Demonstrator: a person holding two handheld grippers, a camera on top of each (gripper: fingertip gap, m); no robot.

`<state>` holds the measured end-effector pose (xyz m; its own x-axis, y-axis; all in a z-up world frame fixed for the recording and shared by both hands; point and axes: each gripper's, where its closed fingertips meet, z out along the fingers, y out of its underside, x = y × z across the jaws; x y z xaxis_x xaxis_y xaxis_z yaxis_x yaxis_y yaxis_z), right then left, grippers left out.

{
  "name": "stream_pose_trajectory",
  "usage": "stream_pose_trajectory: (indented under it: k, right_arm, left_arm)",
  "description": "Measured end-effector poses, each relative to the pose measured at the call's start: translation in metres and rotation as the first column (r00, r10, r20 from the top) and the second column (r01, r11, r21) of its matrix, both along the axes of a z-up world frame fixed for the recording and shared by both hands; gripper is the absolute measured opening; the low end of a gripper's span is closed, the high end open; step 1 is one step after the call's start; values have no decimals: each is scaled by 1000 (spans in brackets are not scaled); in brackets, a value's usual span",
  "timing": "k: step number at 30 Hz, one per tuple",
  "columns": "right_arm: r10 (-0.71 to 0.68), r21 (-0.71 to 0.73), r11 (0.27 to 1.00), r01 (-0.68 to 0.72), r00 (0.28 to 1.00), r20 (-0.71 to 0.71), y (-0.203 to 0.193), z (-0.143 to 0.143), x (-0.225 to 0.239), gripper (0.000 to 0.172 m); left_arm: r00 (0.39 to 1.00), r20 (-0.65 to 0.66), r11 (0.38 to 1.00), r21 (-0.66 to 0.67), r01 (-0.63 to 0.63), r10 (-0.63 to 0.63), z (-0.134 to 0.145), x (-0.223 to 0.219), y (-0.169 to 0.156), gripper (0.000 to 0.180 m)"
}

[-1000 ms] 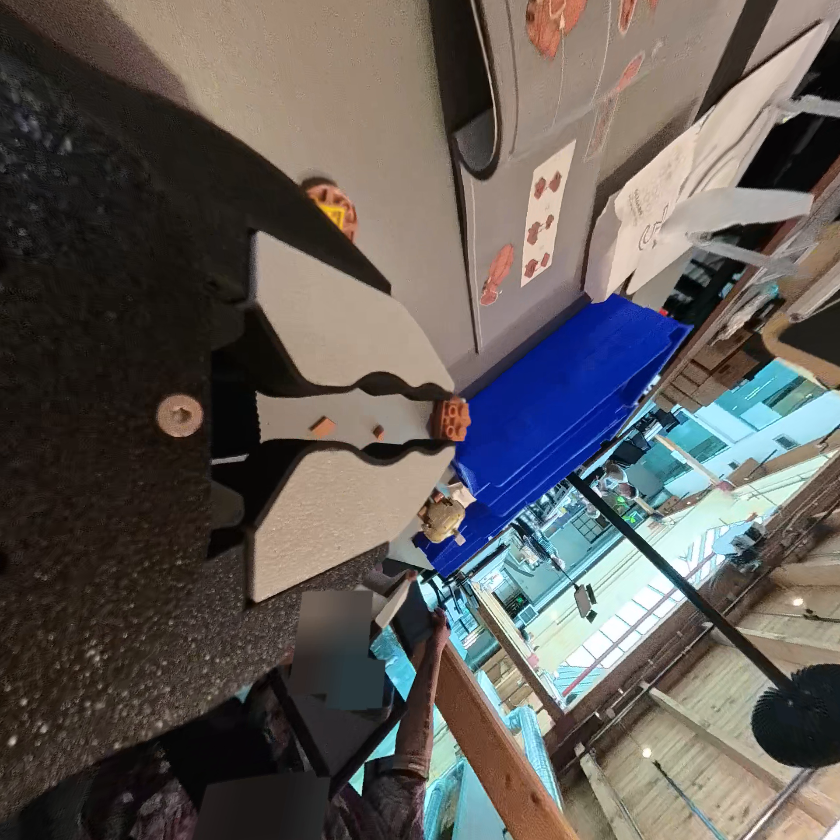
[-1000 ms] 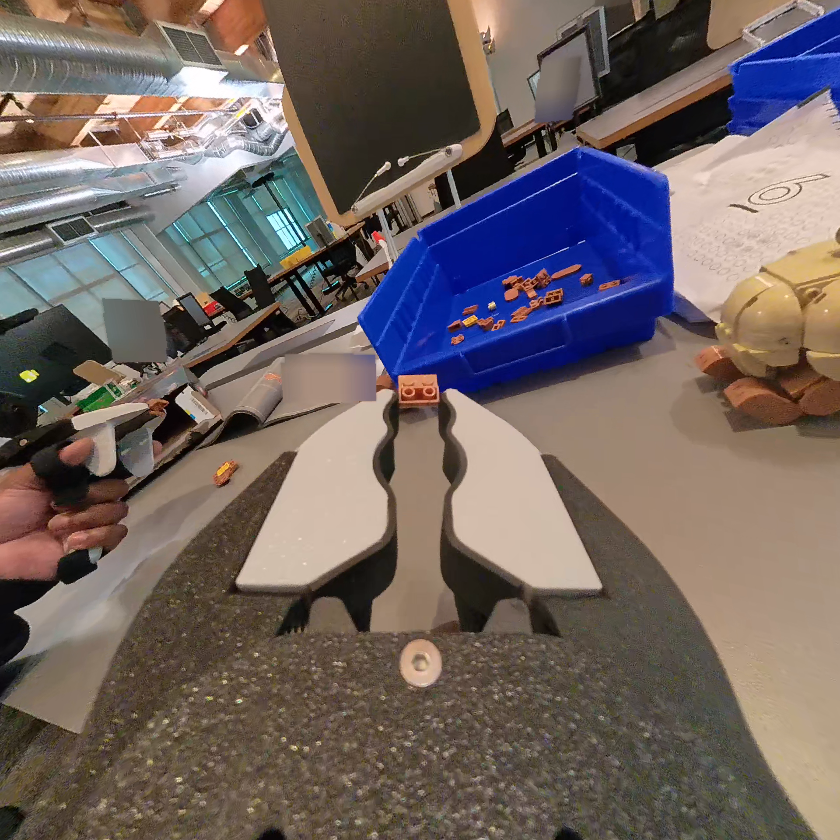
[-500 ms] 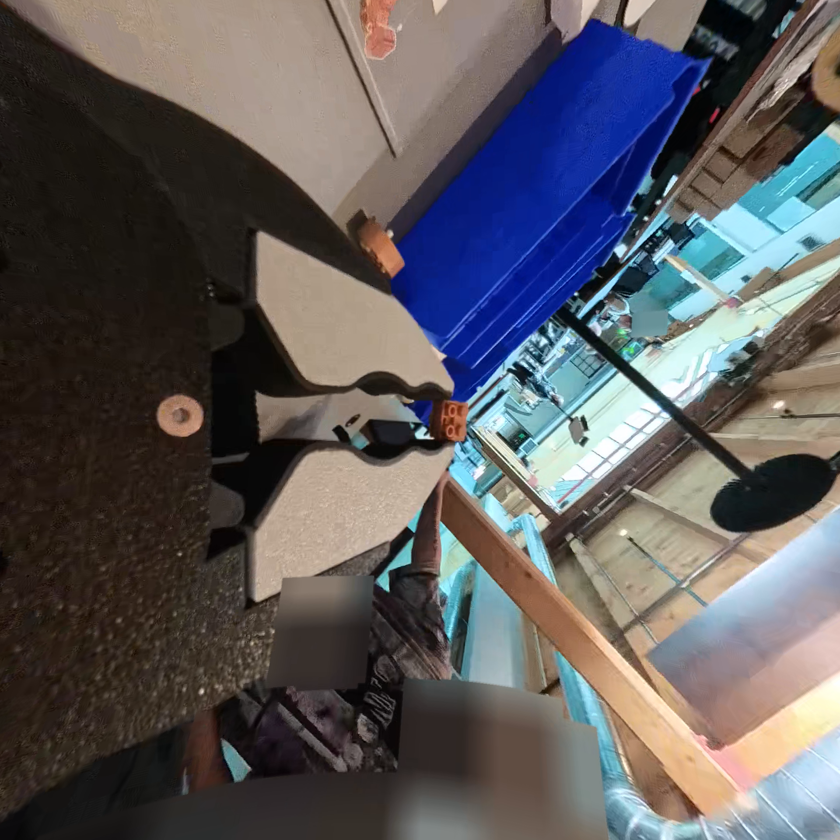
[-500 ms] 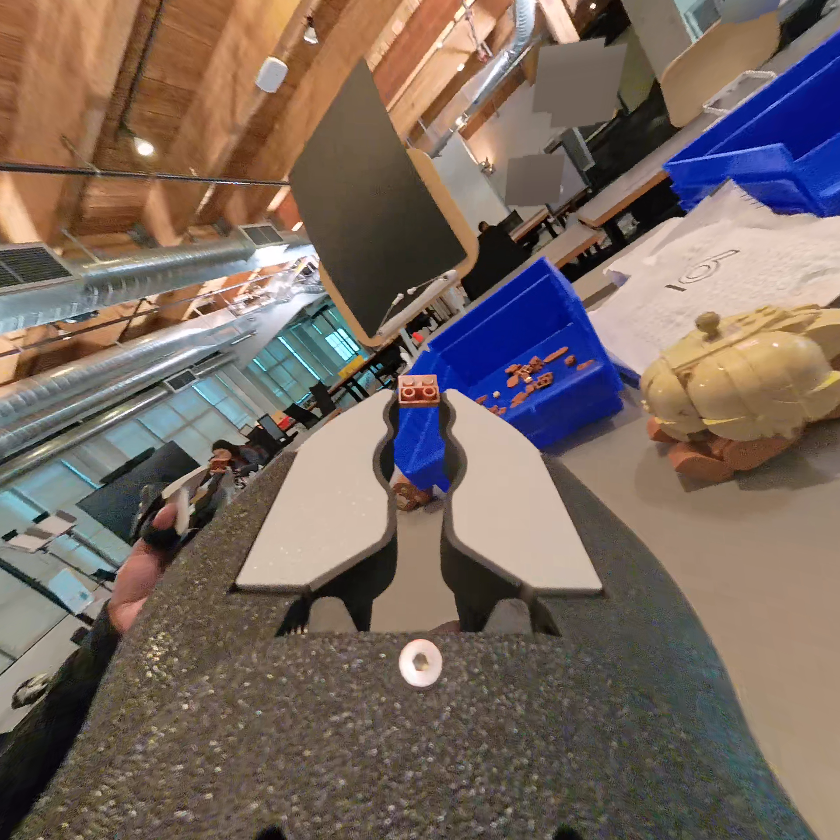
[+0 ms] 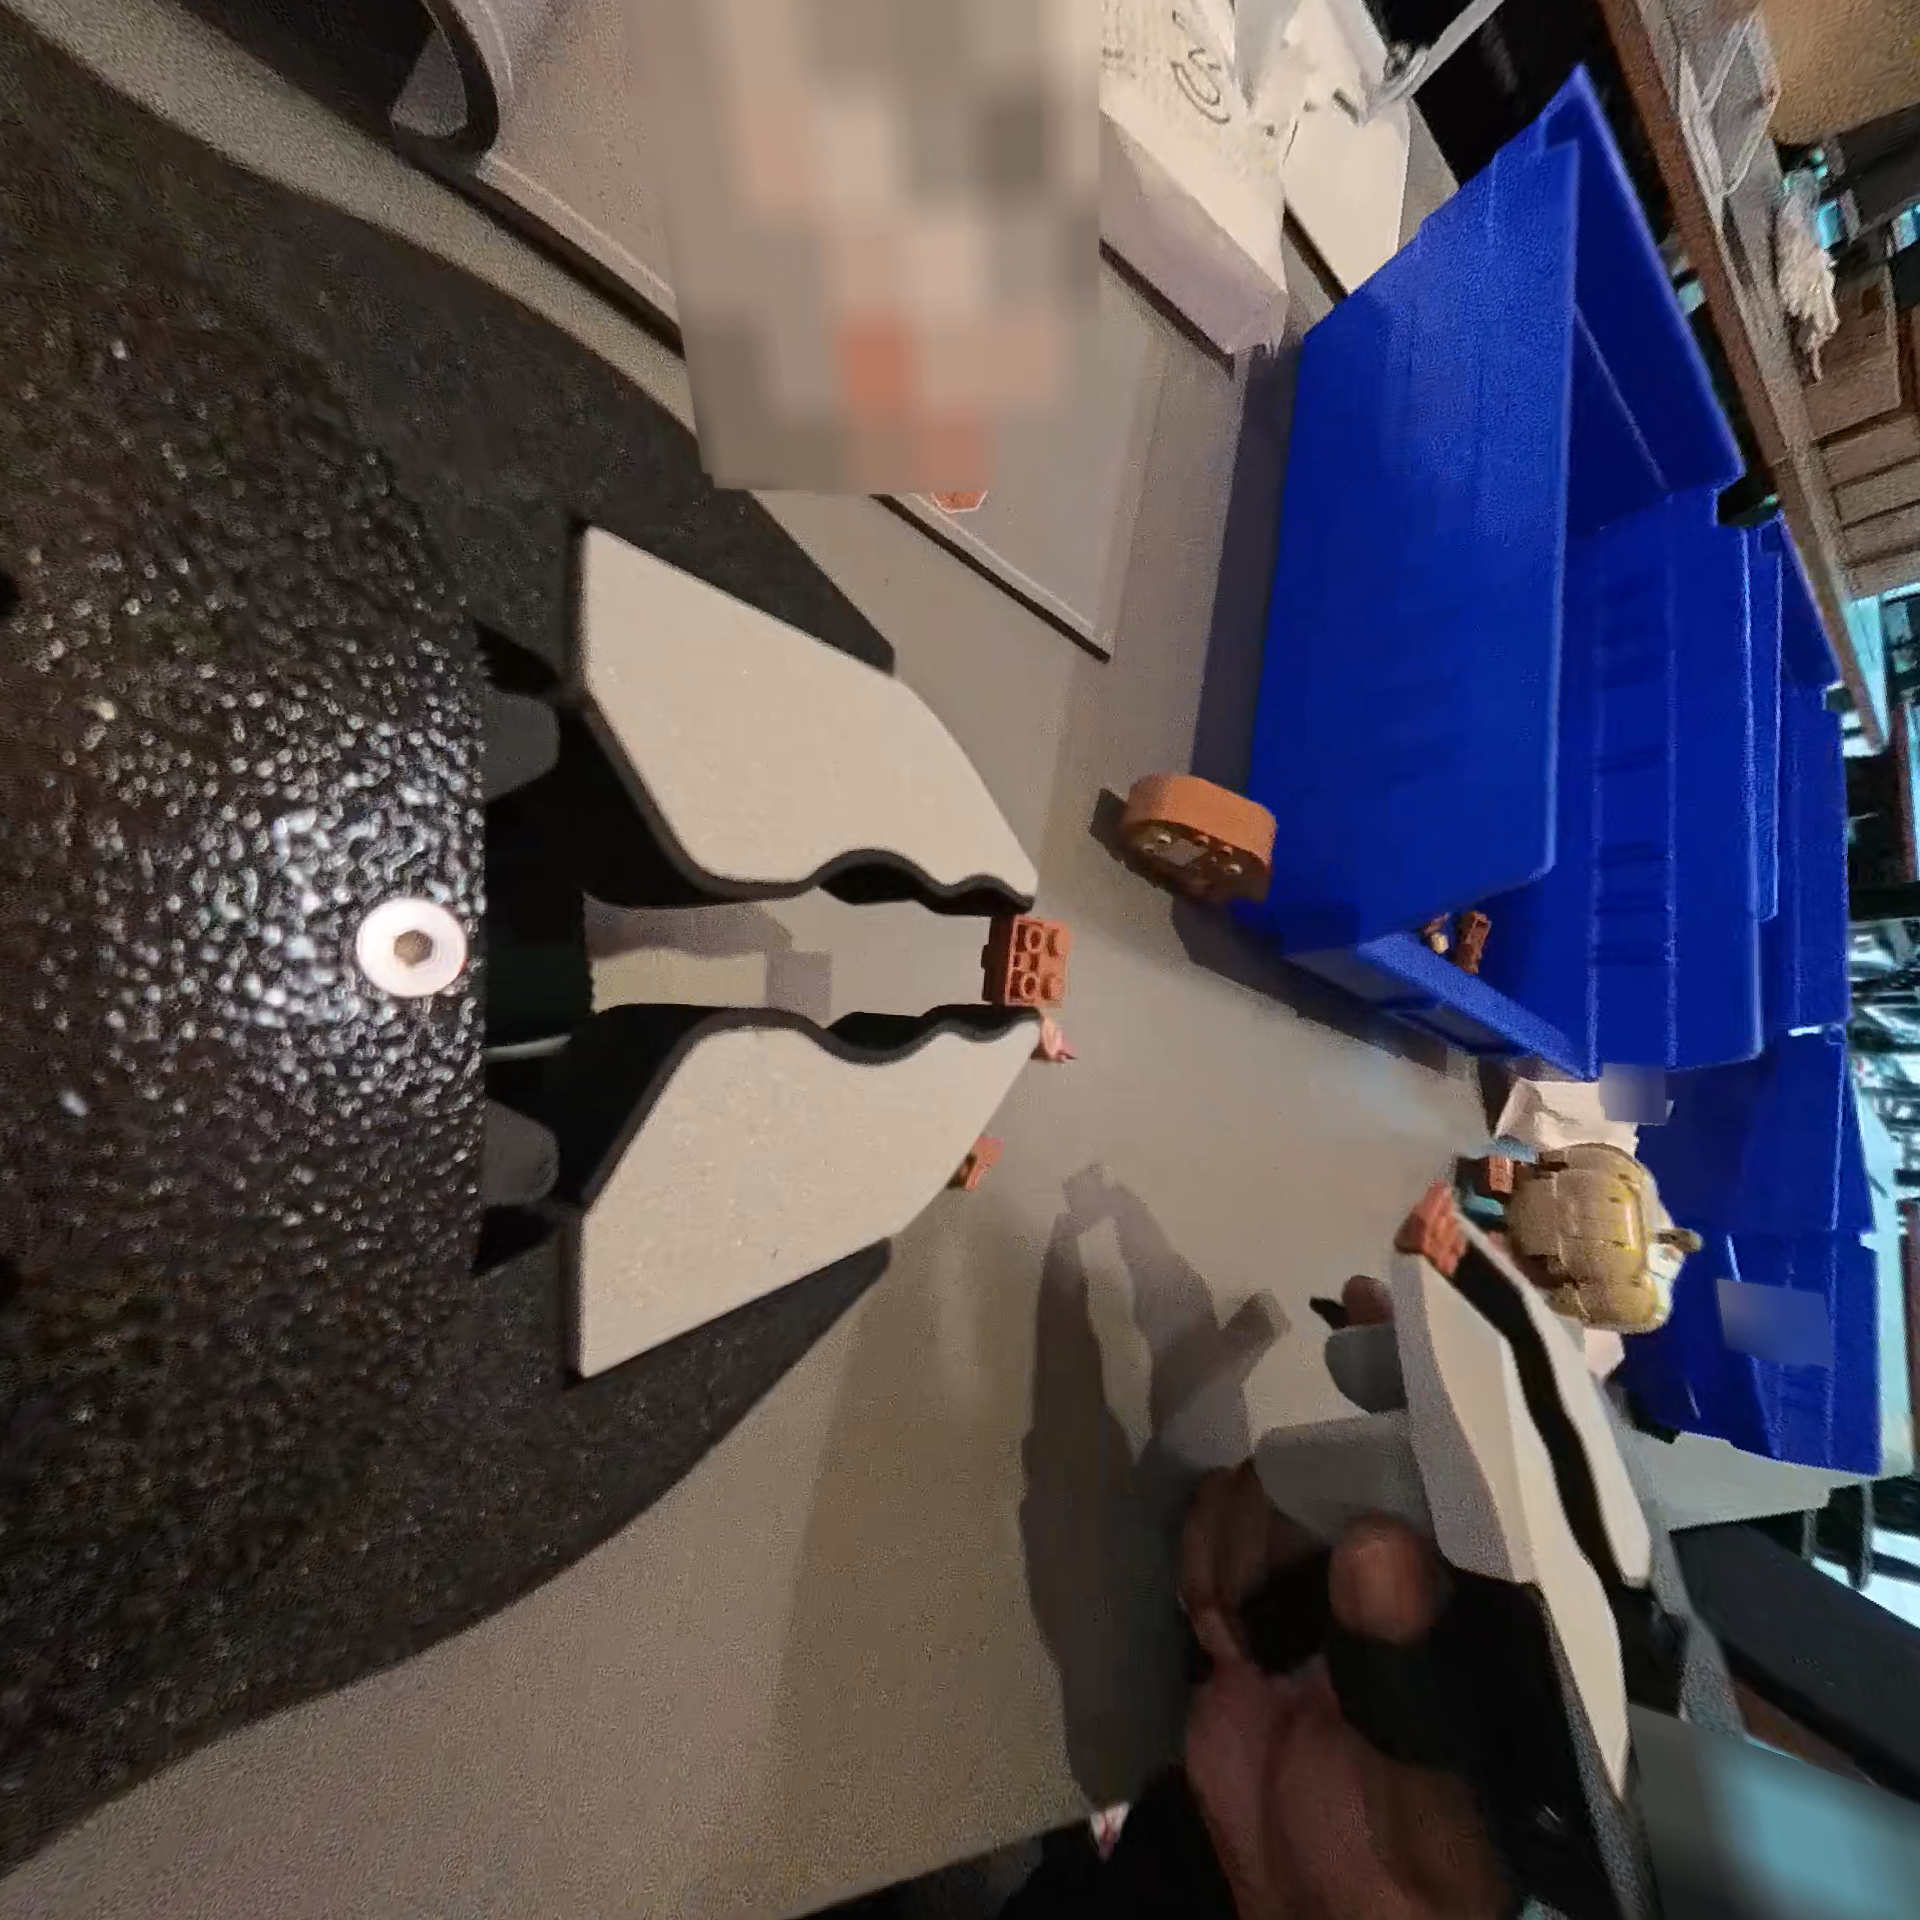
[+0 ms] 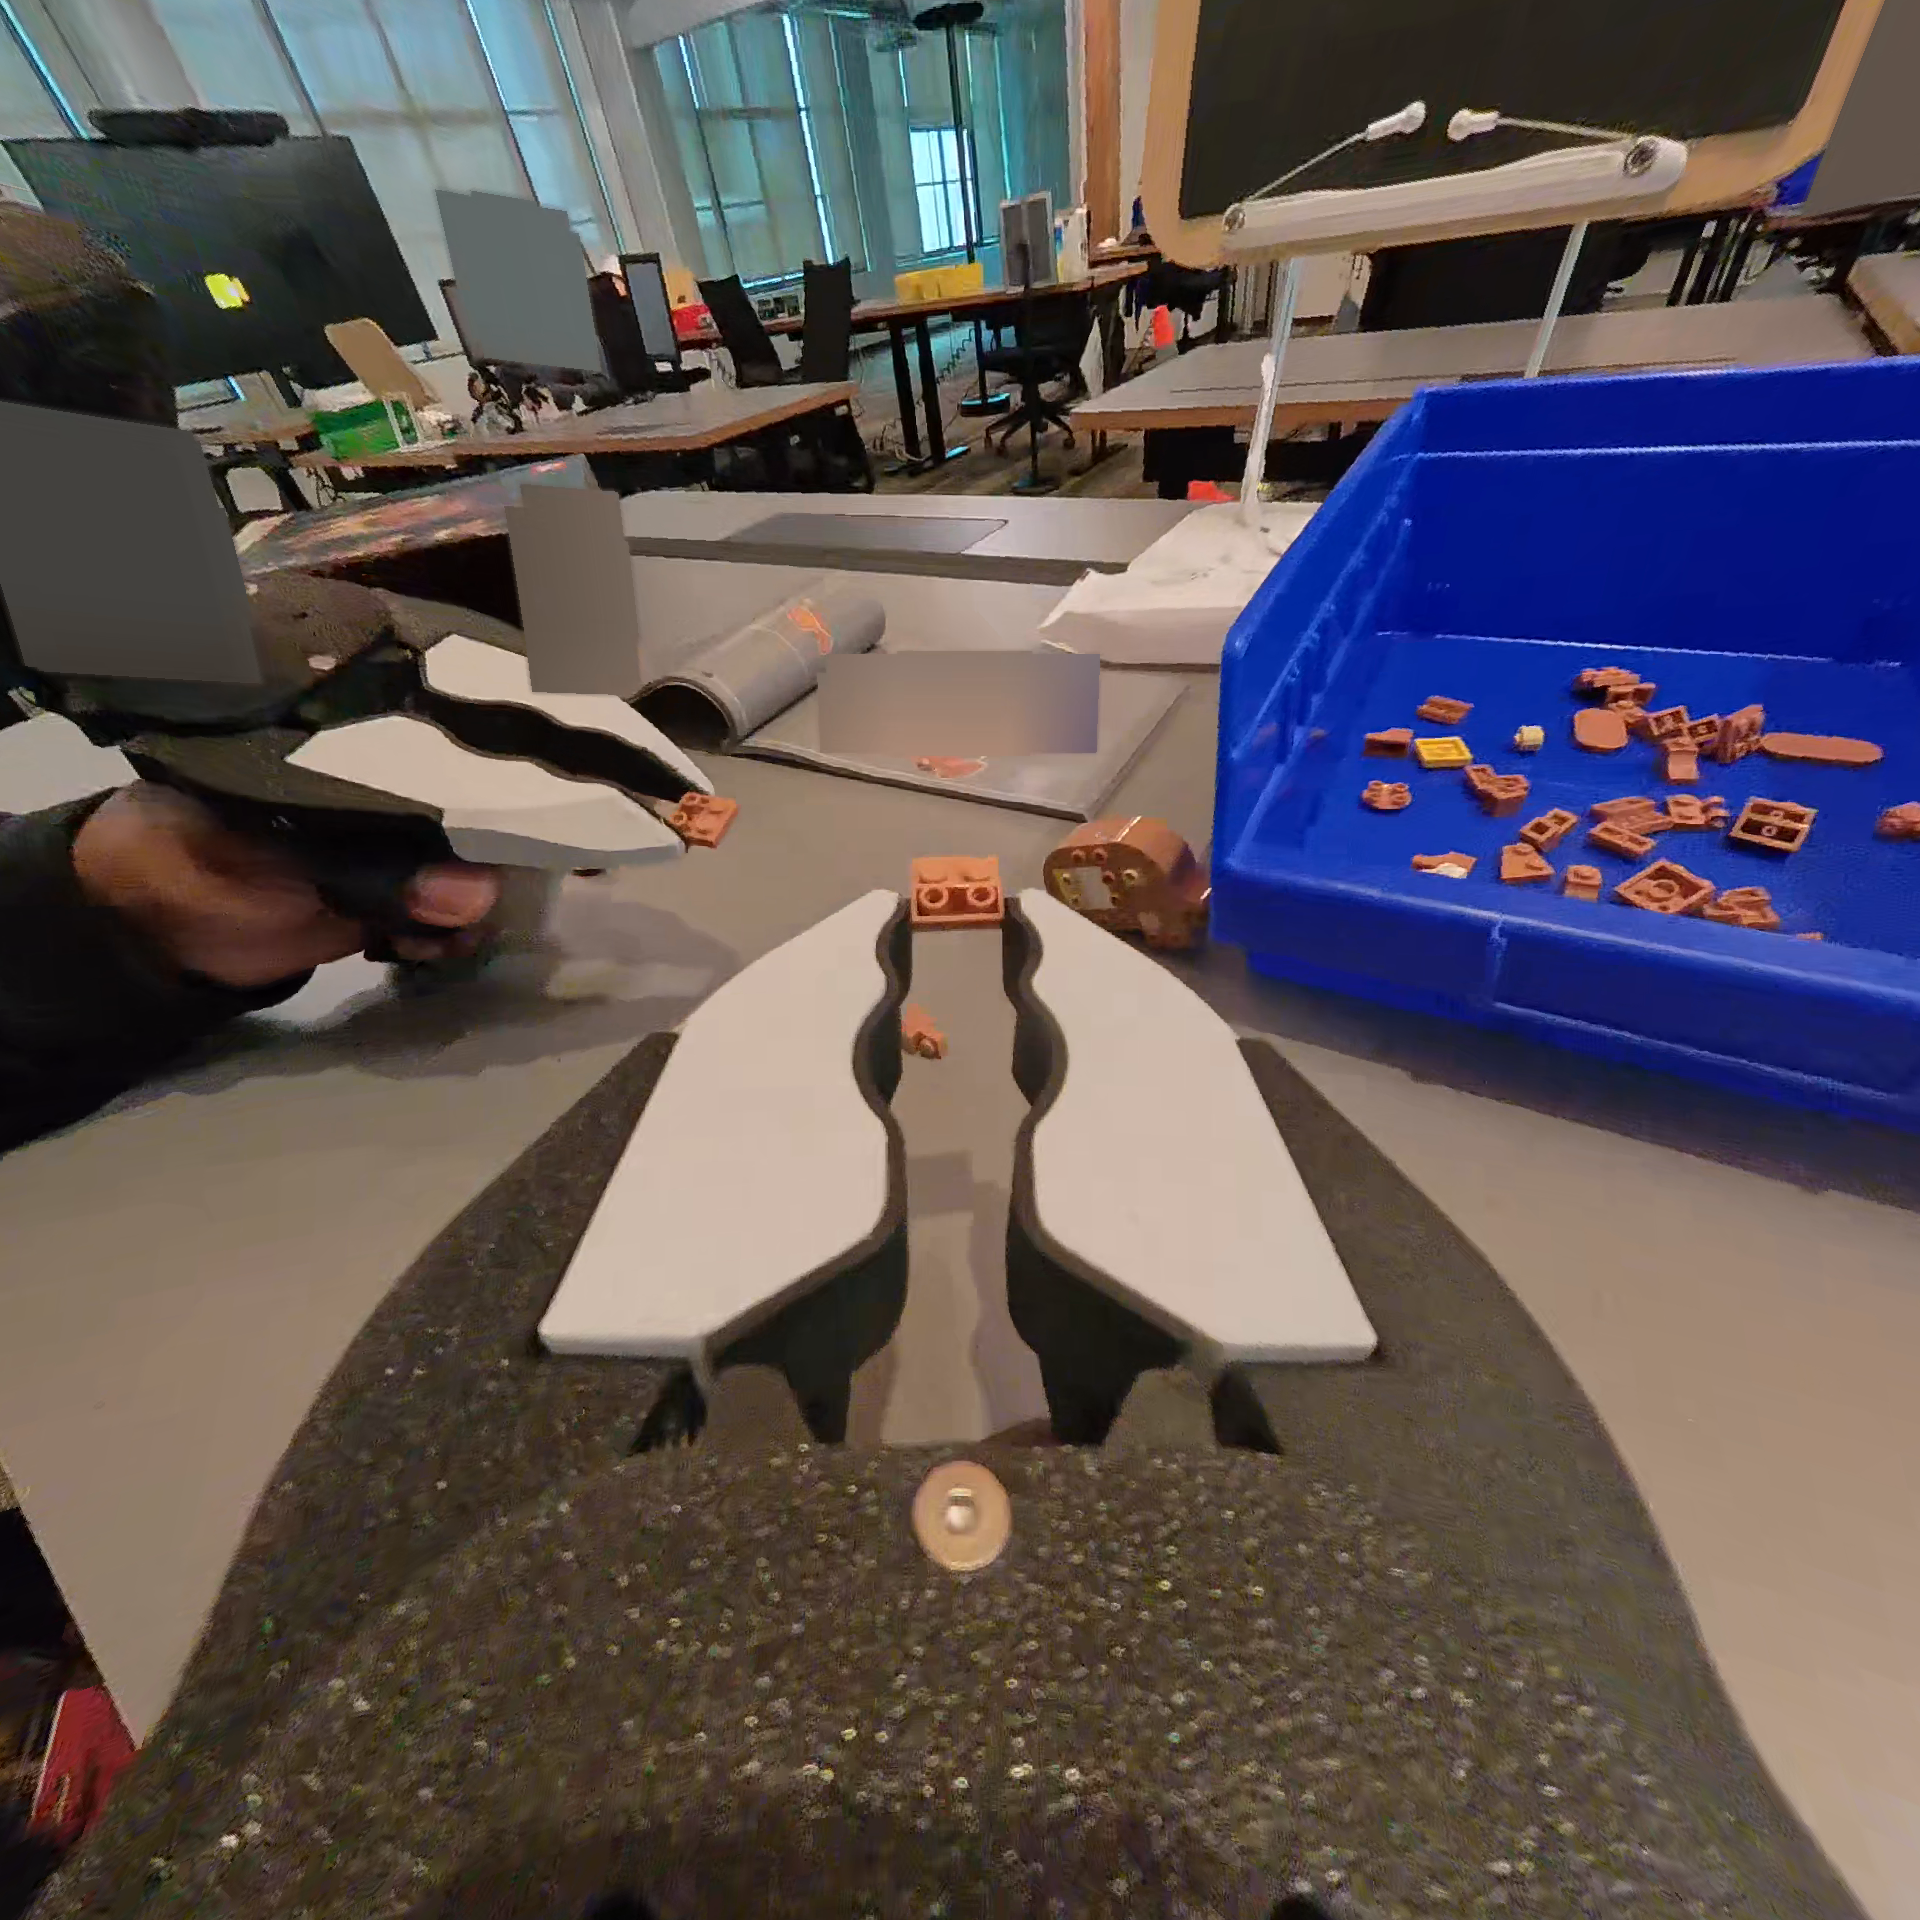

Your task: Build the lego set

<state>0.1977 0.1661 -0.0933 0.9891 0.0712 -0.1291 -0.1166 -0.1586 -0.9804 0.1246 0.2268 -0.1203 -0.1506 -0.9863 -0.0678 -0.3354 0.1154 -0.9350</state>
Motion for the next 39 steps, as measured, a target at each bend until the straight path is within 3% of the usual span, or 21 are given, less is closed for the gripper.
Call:
stream_pose_trajectory:
  k: [4, 9, 15, 20, 25, 30, 33, 39]
  right_arm:
    - [-5, -5, 1000, 5, 1000, -8, 1, -1, 2, 16]
    - [-14, 25, 1000, 16, 998, -59, -1, 2, 8, 16]
    - [-36, 26, 999, 39, 996, -81, -2, 2, 12, 16]
    - [-30, 41, 999, 33, 997, -73, 0, 4, 10, 16]
    - [-21, 165, 985, 50, 985, -172, -8, 25, 20, 16]
    - [7, 149, 989, 5, 997, -77, -11, 28, 0, 16]
    - [17, 128, 992, -7, 997, -71, -14, 17, -16, 16]
    - [9, 174, 984, -21, 997, 70, -26, 21, -37, 16]
  left_arm:
    - [998, 56, 999, 7, -32, 31, 7, 3, 3, 16]
    - [996, 70, 995, -92, -45, 51, 9, 2, 11, 16]
    - [926, 353, 933, -359, 1, 135, 58, -12, 43, 16]
    - [937, 347, 971, -232, 52, 33, 50, -8, 21, 16]
    - [828, 545, 955, -293, 42, 131, 91, -31, 47, 15]
    - [903, 419, 963, -193, 188, -92, 69, -19, 0, 16]
    - [930, 350, 961, -200, 190, -111, 56, -16, -9, 16]
    - [942, 322, 975, -159, 152, -95, 50, -21, -10, 16]
